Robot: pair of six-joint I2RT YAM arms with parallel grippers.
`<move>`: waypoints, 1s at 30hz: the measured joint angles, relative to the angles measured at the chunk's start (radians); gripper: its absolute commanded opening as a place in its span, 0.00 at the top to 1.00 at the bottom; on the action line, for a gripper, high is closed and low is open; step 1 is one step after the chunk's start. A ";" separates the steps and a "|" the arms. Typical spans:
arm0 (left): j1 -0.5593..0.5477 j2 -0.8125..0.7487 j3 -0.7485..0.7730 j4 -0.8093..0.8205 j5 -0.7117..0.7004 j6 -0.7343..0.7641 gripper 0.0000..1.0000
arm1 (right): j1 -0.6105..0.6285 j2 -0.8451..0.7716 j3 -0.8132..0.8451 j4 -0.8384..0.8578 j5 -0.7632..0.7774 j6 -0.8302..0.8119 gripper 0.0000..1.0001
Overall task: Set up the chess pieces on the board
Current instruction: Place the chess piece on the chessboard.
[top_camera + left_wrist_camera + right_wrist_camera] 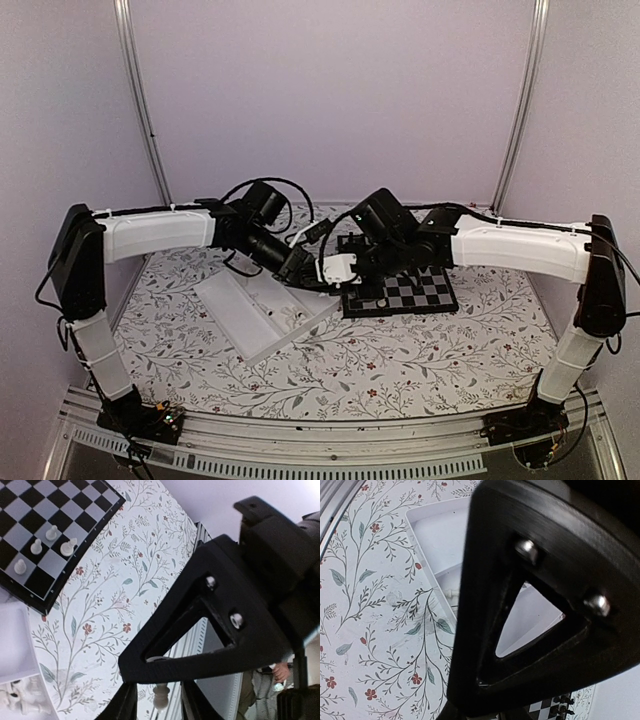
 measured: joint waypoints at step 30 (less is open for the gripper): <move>-0.275 -0.313 -0.398 0.774 -0.677 0.327 0.67 | -0.350 -0.025 -0.097 0.009 -0.921 0.392 0.89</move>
